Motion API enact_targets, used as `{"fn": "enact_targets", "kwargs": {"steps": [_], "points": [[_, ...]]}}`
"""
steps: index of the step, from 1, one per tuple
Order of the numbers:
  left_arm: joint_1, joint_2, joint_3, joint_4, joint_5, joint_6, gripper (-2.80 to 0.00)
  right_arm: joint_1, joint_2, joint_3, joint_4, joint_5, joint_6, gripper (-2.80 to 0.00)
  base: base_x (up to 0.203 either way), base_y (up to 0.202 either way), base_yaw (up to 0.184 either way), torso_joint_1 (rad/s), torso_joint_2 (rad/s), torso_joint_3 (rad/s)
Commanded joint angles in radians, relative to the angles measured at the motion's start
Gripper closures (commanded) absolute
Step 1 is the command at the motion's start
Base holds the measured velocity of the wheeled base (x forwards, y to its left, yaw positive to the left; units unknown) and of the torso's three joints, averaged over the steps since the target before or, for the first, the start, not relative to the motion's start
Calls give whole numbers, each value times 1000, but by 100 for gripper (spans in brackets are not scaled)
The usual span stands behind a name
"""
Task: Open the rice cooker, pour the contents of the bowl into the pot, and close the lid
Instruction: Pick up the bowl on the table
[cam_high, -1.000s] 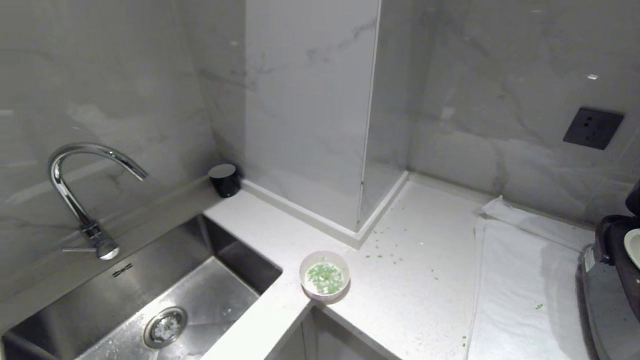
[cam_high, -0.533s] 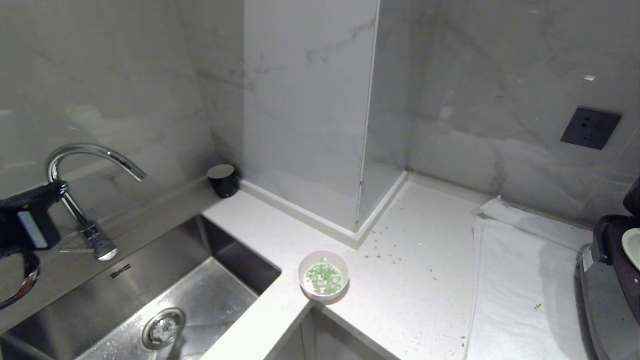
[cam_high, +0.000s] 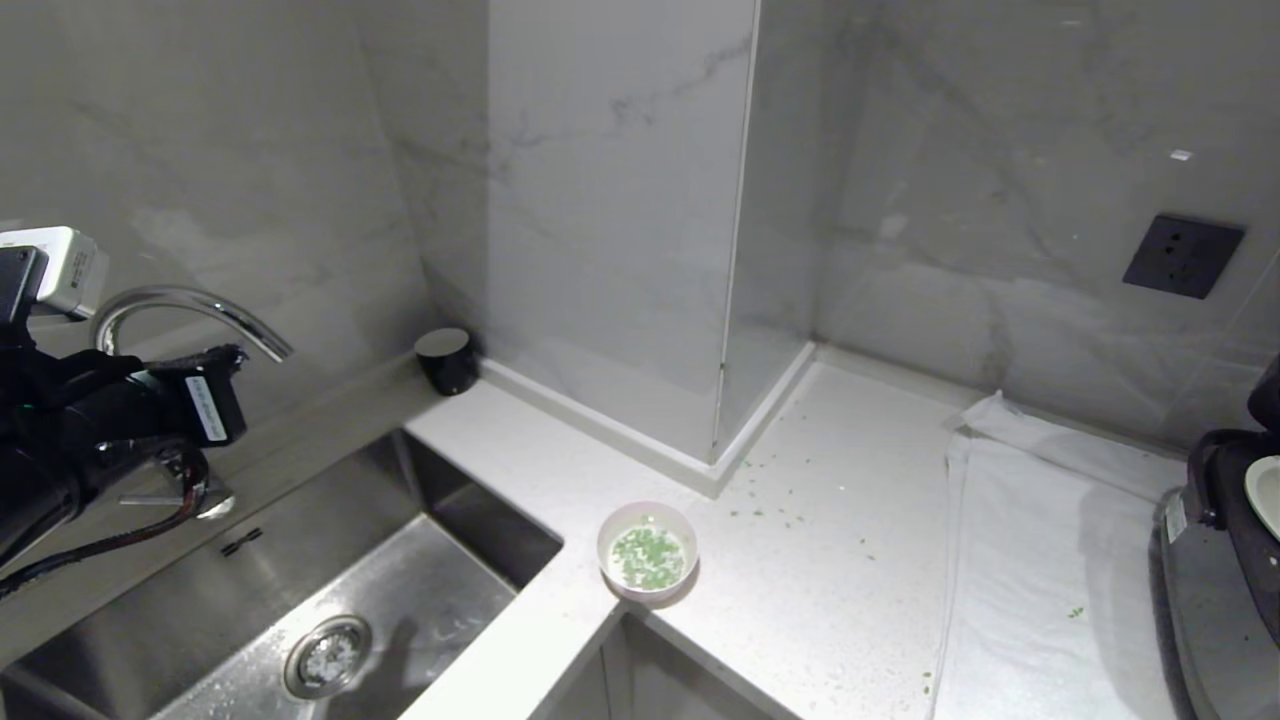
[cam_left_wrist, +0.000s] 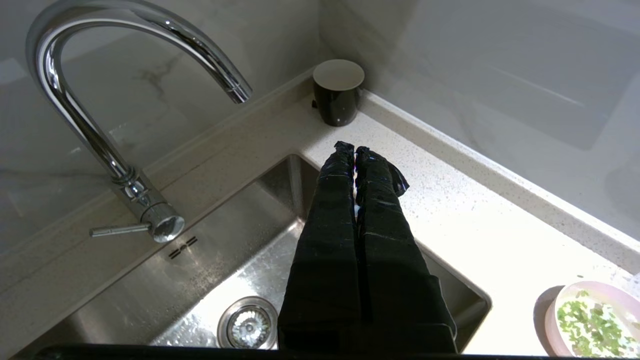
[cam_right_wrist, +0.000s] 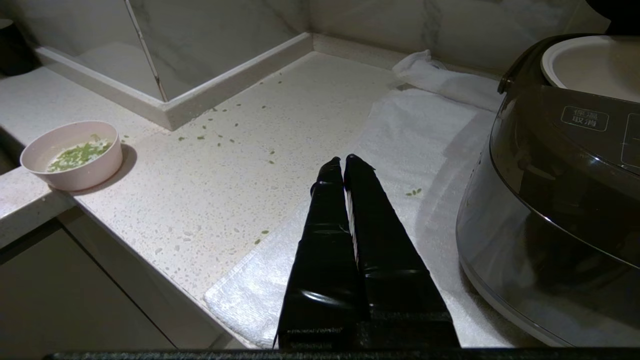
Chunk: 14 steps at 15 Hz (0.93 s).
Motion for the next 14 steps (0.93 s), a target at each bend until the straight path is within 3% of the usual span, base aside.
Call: {"fn": "enact_targets", "kwargs": {"steps": [1, 14], "points": [[0, 12, 0, -3, 1, -1, 0, 0, 0, 2, -1, 0, 0, 0, 0, 0, 0, 0, 0, 0], [-5, -2, 9, -3, 1, -2, 0, 0, 0, 2, -1, 0, 0, 0, 0, 0, 0, 0, 0, 0]]}}
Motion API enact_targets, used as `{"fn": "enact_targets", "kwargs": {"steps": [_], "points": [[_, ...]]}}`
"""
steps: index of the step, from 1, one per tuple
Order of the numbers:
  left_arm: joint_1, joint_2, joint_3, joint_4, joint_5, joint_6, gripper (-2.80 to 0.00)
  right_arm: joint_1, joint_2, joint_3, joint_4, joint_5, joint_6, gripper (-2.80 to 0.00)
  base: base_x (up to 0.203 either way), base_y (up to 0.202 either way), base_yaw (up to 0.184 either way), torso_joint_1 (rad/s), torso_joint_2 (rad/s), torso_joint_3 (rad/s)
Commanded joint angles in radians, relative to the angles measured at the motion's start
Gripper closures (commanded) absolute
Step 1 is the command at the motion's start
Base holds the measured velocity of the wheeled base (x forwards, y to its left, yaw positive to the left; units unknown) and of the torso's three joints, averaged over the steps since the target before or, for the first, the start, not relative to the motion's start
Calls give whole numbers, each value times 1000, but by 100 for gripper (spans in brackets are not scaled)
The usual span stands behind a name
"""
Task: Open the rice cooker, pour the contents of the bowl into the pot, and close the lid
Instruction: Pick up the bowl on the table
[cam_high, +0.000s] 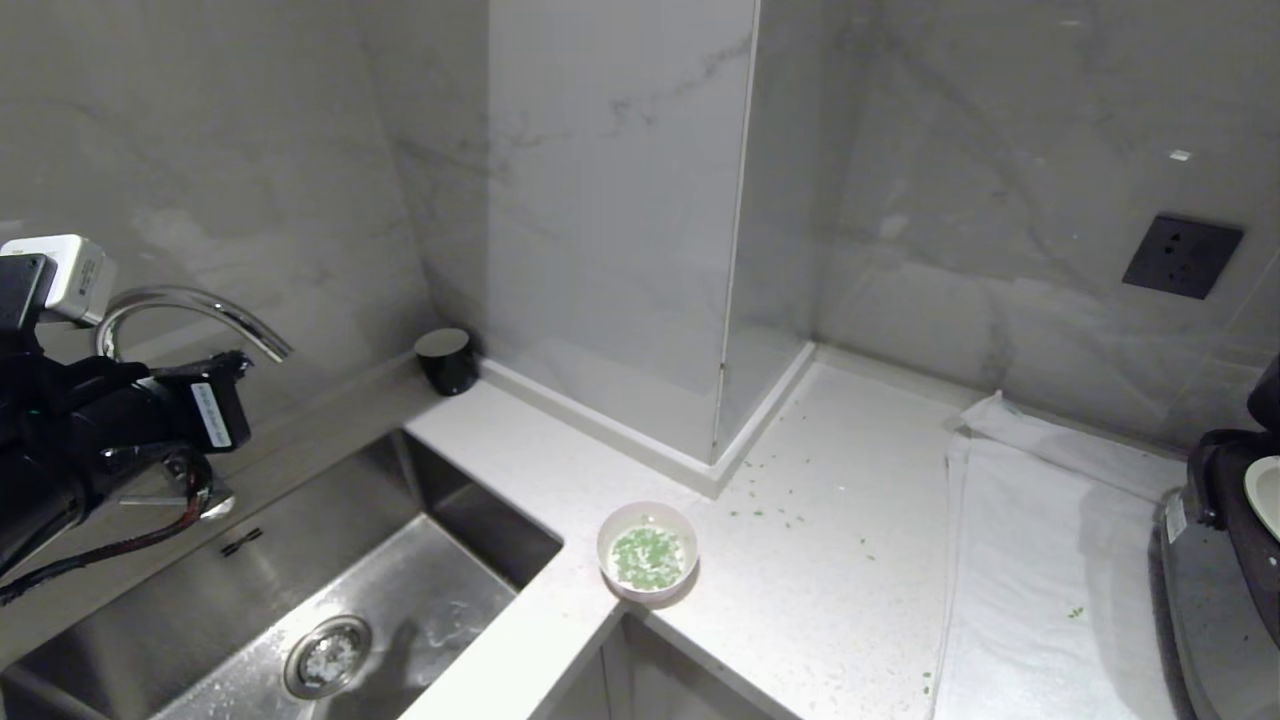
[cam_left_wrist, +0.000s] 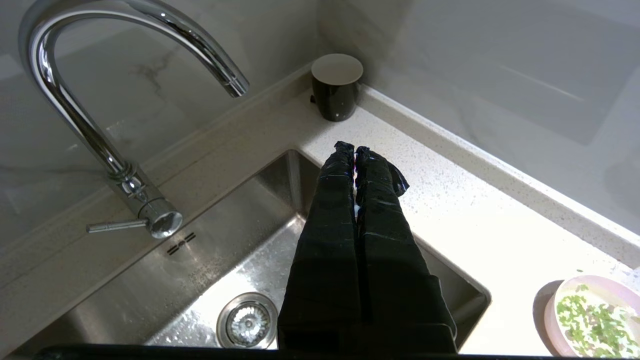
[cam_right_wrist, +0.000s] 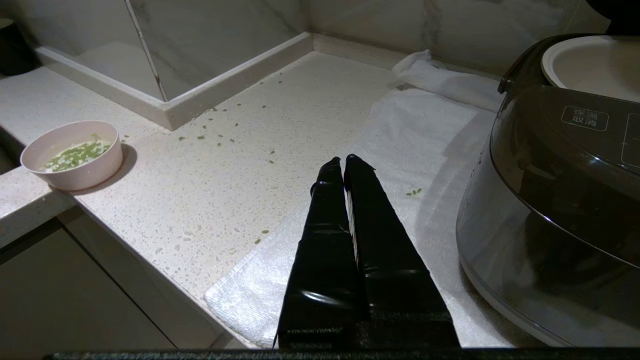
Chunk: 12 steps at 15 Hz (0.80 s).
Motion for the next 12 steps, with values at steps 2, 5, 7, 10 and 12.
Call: {"fn": "enact_targets", "kwargs": {"steps": [2, 5, 7, 10, 12], "points": [[0, -6, 0, -3, 3, 3, 0, 0, 0, 2, 0, 0, 0, 0, 0, 0, 0, 0, 0, 0], [-3, -34, 1, -3, 7, 6, 0, 0, 0, 2, -1, 0, 0, 0, 0, 0, 0, 0, 0, 0], [-17, -80, 4, 0, 36, 10, 0, 0, 0, 2, -1, 0, 0, 0, 0, 0, 0, 0, 0, 0], [-51, -114, 8, 4, 89, 13, 0, 0, 0, 2, -1, 0, 0, 0, 0, 0, 0, 0, 0, 0], [-56, -132, 19, 4, 100, 26, 0, 0, 0, 2, -1, 0, 0, 0, 0, 0, 0, 0, 0, 0]]}}
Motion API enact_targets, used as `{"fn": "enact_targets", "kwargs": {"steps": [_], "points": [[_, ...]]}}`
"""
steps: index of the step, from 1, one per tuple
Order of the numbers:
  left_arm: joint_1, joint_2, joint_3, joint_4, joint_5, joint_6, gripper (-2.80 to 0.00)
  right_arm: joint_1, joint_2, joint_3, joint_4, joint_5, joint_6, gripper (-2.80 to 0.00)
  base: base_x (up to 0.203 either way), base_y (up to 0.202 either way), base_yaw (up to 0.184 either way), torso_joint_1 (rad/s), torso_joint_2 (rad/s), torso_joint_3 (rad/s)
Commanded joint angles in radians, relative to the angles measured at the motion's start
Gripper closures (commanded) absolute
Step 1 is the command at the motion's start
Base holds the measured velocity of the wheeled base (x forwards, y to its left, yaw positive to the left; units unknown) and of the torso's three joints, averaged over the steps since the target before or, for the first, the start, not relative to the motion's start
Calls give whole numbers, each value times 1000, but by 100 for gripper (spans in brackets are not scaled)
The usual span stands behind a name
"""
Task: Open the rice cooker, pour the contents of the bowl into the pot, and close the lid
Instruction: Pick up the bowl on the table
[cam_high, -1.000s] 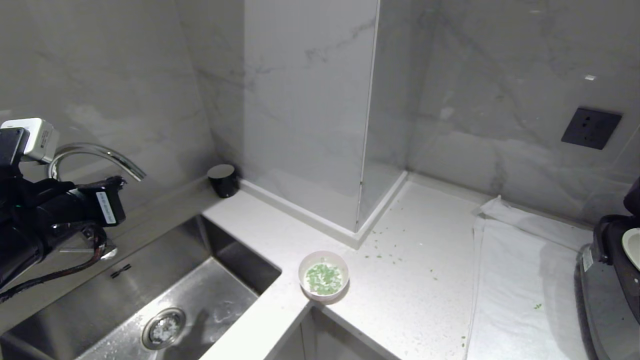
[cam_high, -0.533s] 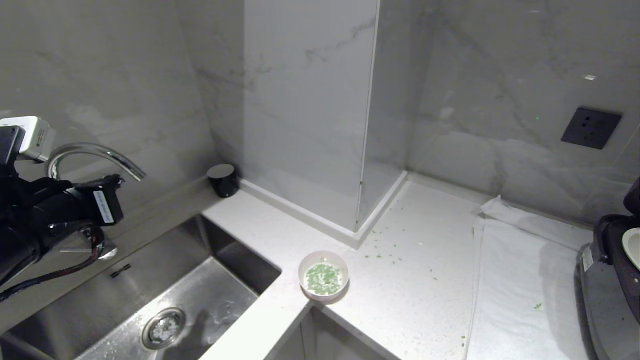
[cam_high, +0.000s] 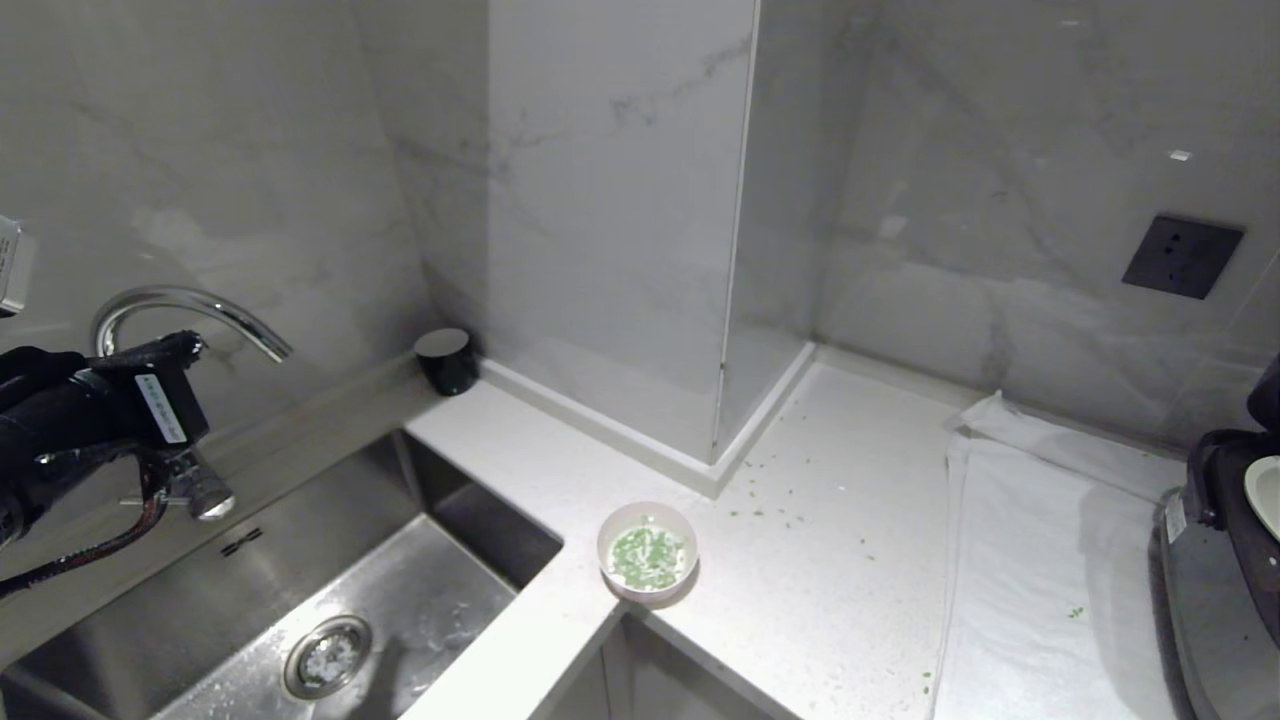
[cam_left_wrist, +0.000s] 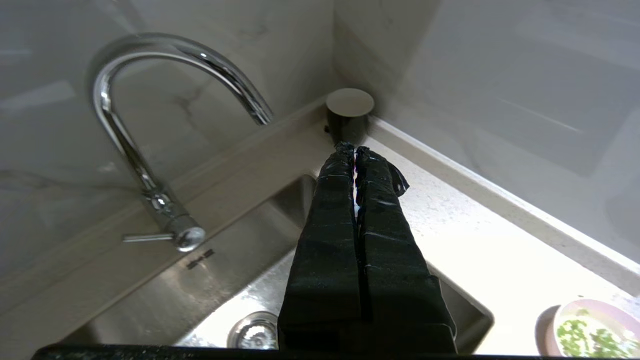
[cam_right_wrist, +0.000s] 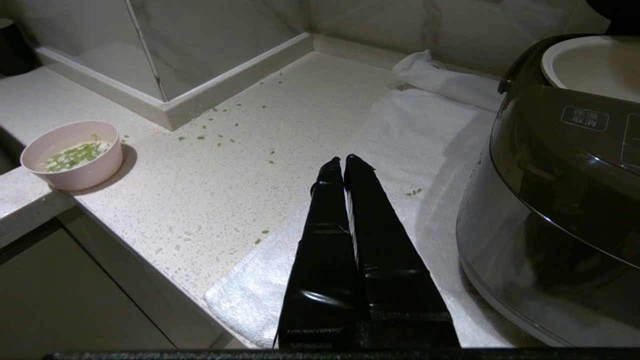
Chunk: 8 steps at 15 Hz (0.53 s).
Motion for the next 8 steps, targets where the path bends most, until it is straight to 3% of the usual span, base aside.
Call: {"fn": "enact_targets", "kwargs": {"steps": [1, 5, 8], "points": [[-5, -40, 13, -3, 24, 16, 0, 0, 0, 2, 0, 0, 0, 0, 0, 0, 0, 0, 0, 0], [-19, -144, 36, 17, 153, 37, 0, 0, 0, 2, -1, 0, 0, 0, 0, 0, 0, 0, 0, 0], [-20, -246, 48, 104, 171, 36, 0, 0, 0, 2, -1, 0, 0, 0, 0, 0, 0, 0, 0, 0]]}}
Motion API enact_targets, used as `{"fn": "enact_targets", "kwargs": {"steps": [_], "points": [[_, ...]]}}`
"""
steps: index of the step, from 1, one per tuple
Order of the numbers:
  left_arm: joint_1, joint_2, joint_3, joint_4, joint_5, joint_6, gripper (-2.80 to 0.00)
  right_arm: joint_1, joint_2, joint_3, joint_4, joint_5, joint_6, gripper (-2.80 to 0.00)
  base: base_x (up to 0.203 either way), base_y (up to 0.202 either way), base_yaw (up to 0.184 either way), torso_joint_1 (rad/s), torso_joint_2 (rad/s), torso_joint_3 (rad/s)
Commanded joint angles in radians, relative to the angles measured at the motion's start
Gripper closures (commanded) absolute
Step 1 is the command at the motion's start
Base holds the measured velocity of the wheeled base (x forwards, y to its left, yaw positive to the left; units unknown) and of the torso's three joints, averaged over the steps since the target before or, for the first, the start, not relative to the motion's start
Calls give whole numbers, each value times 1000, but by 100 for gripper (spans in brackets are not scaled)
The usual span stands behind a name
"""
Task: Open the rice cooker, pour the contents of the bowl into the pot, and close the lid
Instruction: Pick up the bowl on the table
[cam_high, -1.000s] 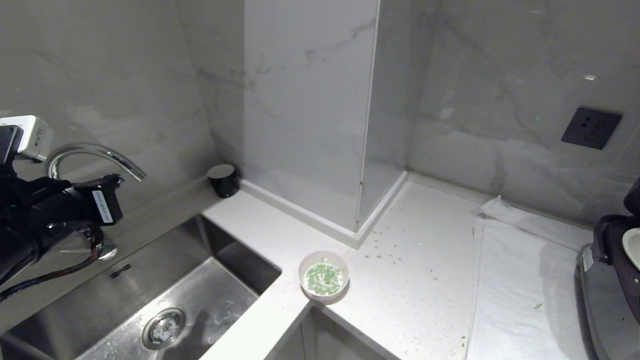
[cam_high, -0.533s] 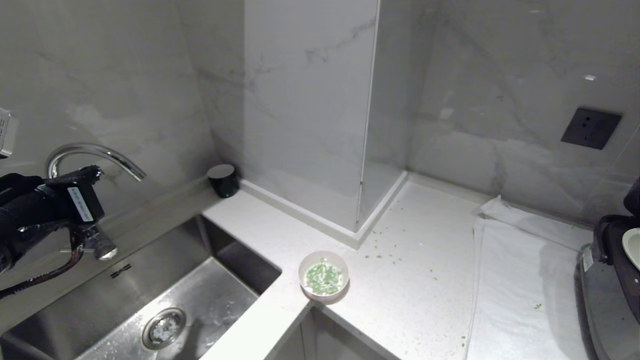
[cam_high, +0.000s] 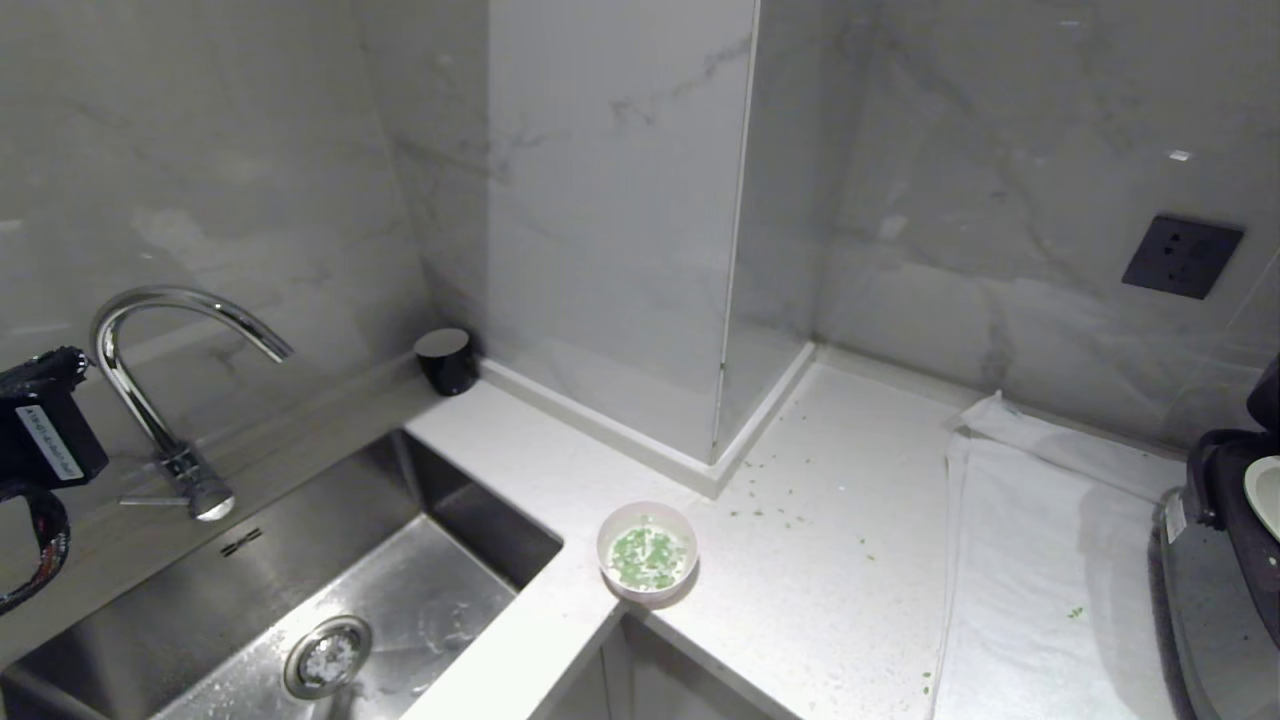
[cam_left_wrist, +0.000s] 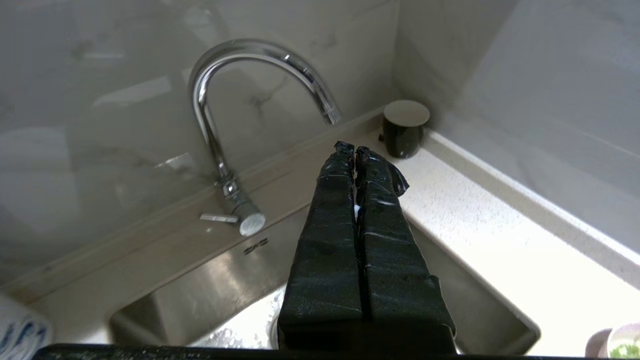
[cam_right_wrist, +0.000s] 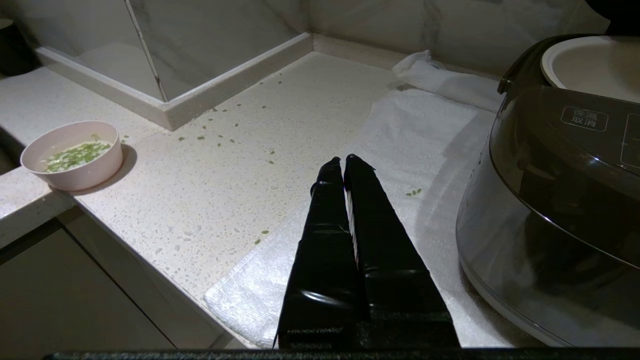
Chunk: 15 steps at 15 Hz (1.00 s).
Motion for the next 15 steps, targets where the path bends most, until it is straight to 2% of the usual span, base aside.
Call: {"fn": "enact_targets", "kwargs": {"steps": [1, 3, 5, 8, 10, 11, 13, 15], "points": [[1, -106, 15, 45, 7, 1, 0, 0, 0, 2, 0, 0, 0, 0, 0, 0, 0, 0, 0, 0], [8, -157, 44, 62, 30, 16, 0, 0, 0, 2, 0, 0, 0, 0, 0, 0, 0, 0, 0, 0], [25, -207, 64, 62, 61, 84, 0, 0, 0, 2, 0, 0, 0, 0, 0, 0, 0, 0, 0, 0], [76, -218, 52, 40, 52, 194, 0, 0, -1, 2, 0, 0, 0, 0, 0, 0, 0, 0, 0, 0], [65, -182, 33, 39, 8, 257, 0, 0, 0, 2, 0, 0, 0, 0, 0, 0, 0, 0, 0, 0], [42, -151, 30, 41, -9, 268, 0, 0, 0, 2, 0, 0, 0, 0, 0, 0, 0, 0, 0, 0], [-10, -98, 27, 55, -3, 299, 0, 0, 0, 2, 0, 0, 0, 0, 0, 0, 0, 0, 0, 0], [-18, -70, 27, 133, 34, 331, 0, 0, 0, 2, 1, 0, 0, 0, 0, 0, 0, 0, 0, 0]]}}
